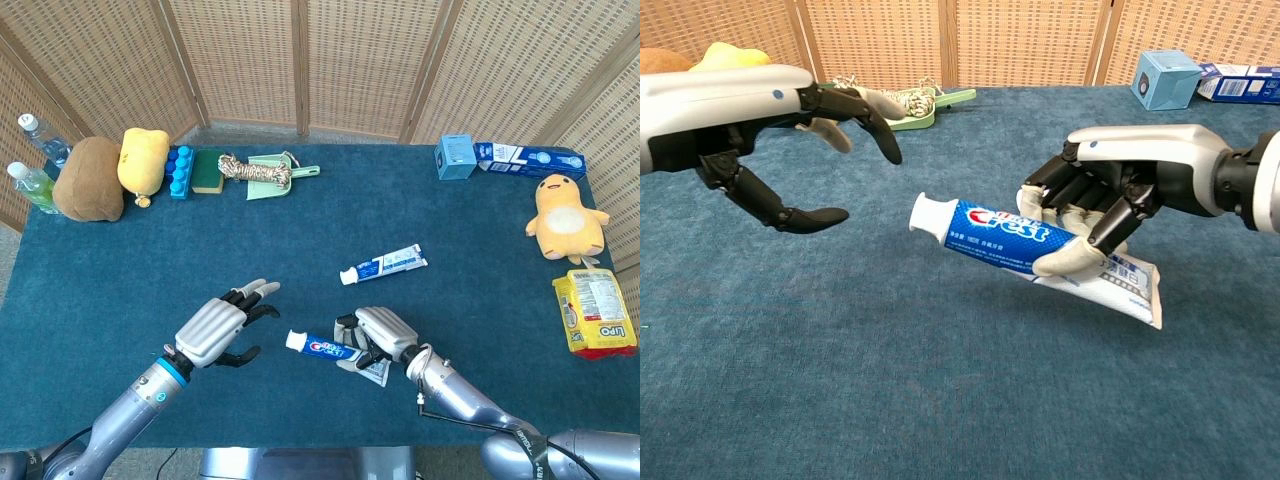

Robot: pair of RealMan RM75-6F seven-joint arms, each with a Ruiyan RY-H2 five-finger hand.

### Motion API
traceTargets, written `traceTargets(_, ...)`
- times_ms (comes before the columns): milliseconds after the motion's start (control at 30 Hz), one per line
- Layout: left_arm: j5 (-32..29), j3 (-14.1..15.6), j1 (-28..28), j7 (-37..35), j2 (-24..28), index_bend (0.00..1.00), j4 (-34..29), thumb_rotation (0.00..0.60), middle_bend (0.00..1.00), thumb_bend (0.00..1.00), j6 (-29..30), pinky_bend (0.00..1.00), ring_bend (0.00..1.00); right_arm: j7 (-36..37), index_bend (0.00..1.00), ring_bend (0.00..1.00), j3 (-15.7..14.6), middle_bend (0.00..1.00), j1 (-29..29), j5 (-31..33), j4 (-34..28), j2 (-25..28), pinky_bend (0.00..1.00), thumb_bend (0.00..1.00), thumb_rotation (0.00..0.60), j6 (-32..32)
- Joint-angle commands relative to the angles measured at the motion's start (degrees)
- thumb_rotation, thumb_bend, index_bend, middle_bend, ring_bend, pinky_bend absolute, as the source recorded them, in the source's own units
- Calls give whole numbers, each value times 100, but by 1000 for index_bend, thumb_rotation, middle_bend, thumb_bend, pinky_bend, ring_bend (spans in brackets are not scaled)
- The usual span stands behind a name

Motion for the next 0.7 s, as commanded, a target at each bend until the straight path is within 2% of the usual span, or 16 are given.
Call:
traceTargets(33, -132, -1, -96, 16, -22, 284, -28, 600, 31, 327, -79, 173, 22, -89, 882, 698, -8, 733, 40, 76, -19, -63, 748, 553, 600, 35)
traceTargets(700, -851, 97, -533, -30, -171, 307, 72, 600, 26, 326, -283, 156, 23, -659, 881, 698, -15, 733, 211, 365, -19, -342, 748, 556, 600, 311)
